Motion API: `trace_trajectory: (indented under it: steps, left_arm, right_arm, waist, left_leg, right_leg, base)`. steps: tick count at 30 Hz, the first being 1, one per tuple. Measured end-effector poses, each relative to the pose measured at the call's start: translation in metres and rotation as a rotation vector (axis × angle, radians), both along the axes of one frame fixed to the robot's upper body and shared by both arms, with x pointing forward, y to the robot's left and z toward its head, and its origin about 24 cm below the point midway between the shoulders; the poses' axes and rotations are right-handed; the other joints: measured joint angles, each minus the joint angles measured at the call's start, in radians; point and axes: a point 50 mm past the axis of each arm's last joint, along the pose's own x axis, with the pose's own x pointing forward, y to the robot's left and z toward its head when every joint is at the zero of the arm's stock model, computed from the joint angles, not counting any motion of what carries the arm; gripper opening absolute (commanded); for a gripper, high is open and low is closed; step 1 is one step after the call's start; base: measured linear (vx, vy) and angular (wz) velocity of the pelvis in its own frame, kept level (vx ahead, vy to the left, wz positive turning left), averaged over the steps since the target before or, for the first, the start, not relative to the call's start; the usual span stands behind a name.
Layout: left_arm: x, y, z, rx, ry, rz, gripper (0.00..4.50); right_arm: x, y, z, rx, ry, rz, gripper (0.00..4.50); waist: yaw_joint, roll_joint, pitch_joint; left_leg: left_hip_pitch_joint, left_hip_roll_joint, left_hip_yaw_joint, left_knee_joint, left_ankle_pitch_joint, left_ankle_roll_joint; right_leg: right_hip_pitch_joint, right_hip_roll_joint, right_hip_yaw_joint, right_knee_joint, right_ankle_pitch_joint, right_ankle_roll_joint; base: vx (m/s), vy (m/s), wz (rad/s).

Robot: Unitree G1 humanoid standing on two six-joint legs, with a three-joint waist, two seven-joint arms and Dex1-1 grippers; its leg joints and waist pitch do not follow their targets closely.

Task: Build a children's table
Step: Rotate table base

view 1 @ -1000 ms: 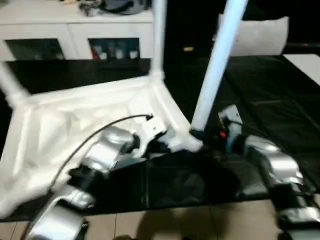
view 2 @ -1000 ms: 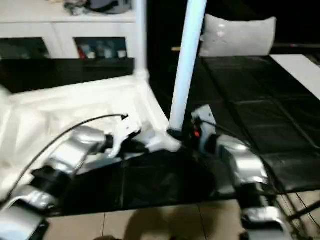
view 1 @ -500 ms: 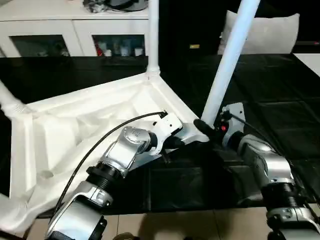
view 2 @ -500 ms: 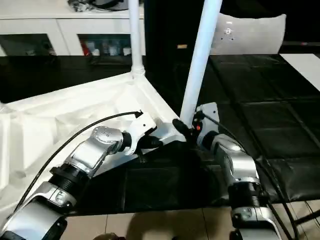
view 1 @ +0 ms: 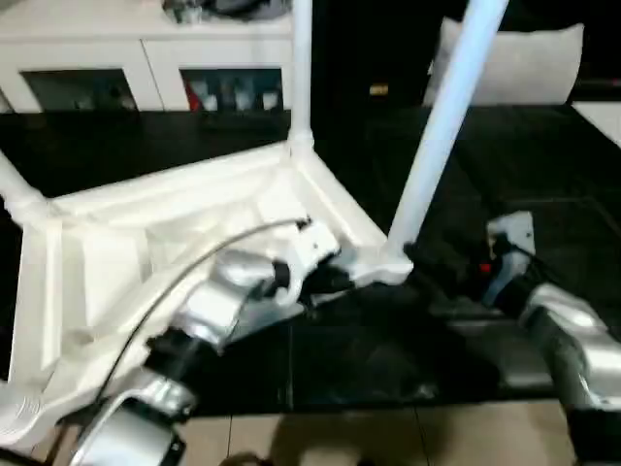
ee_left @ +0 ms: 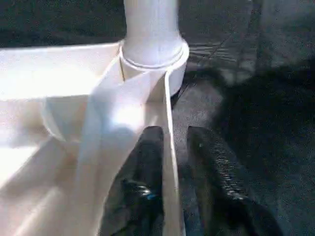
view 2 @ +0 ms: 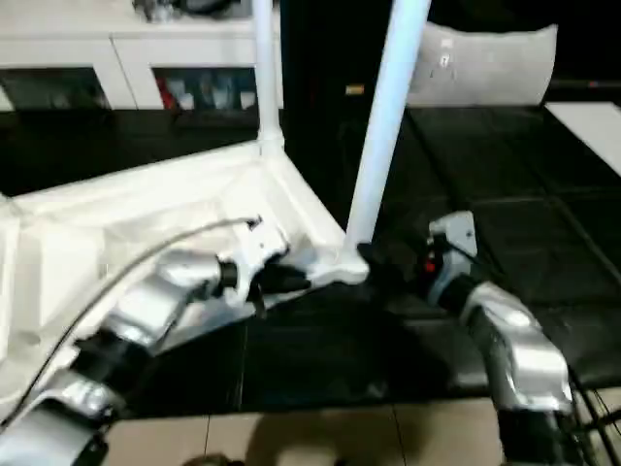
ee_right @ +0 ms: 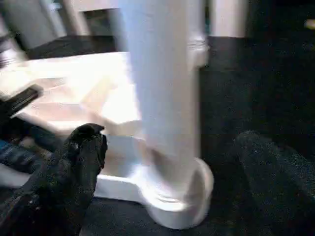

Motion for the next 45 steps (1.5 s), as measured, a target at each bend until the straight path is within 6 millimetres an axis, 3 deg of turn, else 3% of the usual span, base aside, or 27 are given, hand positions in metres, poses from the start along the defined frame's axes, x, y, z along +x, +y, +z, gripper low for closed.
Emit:
trace_trajectory:
  steps: [7, 13, 19, 20, 29, 35, 45]
  left_arm:
    - [-0.013, 0.030, 0.005, 0.071, 0.002, 0.051, 1.77]
    - [-0.027, 0.064, 0.017, 0.148, 0.009, 0.105, 2.22]
    - [-0.044, 0.076, 0.010, 0.197, 0.096, 0.109, 2.63]
    - [-0.045, 0.076, 0.010, 0.198, 0.103, 0.110, 2.86]
    - [-0.042, 0.083, 0.001, 0.295, 0.081, 0.184, 3.35]
    - [-0.038, 0.087, -0.006, 0.333, 0.050, 0.189, 3.35]
    - [-0.029, 0.089, -0.008, 0.366, -0.053, 0.185, 3.35]
  right_arm:
    - [-0.016, 0.025, 0.000, 0.024, 0.050, 0.204, 4.50]
    - [-0.011, 0.042, 0.009, 0.028, 0.028, 0.273, 4.50]
    - [0.018, 0.069, 0.006, 0.003, -0.002, 0.186, 4.50]
    - [0.021, 0.075, 0.005, -0.003, -0.005, 0.177, 4.50]
    - [0.052, 0.110, -0.006, 0.007, 0.036, -0.033, 4.50]
    - [0.067, 0.103, -0.011, 0.061, 0.091, -0.214, 4.50]
    - [0.083, 0.052, -0.018, 0.131, 0.116, -0.498, 4.50]
  waist:
    - [-0.004, 0.002, 0.001]
    - [-0.004, 0.003, 0.000]
    - [-0.005, 0.004, 0.001]
    - [-0.003, 0.005, 0.002]
    - [-0.007, 0.010, 0.004]
    - [-0.002, 0.013, 0.006]
    - [0.002, 0.013, 0.006]
  left_leg:
    - [0.001, 0.000, 0.000, 0.001, 0.000, 0.000]
    - [0.003, 0.000, 0.000, 0.001, 0.000, -0.001]
    - [0.002, 0.000, -0.001, 0.001, 0.001, -0.001]
    - [0.002, 0.000, -0.001, 0.001, 0.001, -0.001]
    - [0.002, 0.000, -0.001, 0.001, 0.002, -0.003]
    - [0.002, -0.001, -0.001, 0.002, 0.002, -0.003]
    - [0.002, -0.001, -0.001, 0.002, 0.002, -0.003]
  right_leg:
    - [0.001, 0.000, 0.000, 0.000, 0.000, 0.000]
    - [0.002, 0.000, 0.000, 0.000, 0.000, 0.000]
    - [0.002, 0.000, 0.001, 0.001, 0.000, 0.000]
    - [0.002, 0.000, 0.001, 0.001, 0.000, 0.000]
    - [0.001, 0.000, 0.001, 0.002, 0.001, -0.002]
    - [0.002, 0.000, 0.003, 0.002, 0.002, -0.002]
    - [0.003, 0.000, 0.003, 0.003, 0.003, -0.004]
  base:
    - [0.000, 0.000, 0.00]
    - [0.000, 0.000, 0.00]
    - [0.000, 0.000, 0.00]
    - [0.000, 0.000, 0.00]
    - [0.000, 0.000, 0.00]
    - [0.000, 0.000, 0.00]
    - [0.000, 0.000, 0.00]
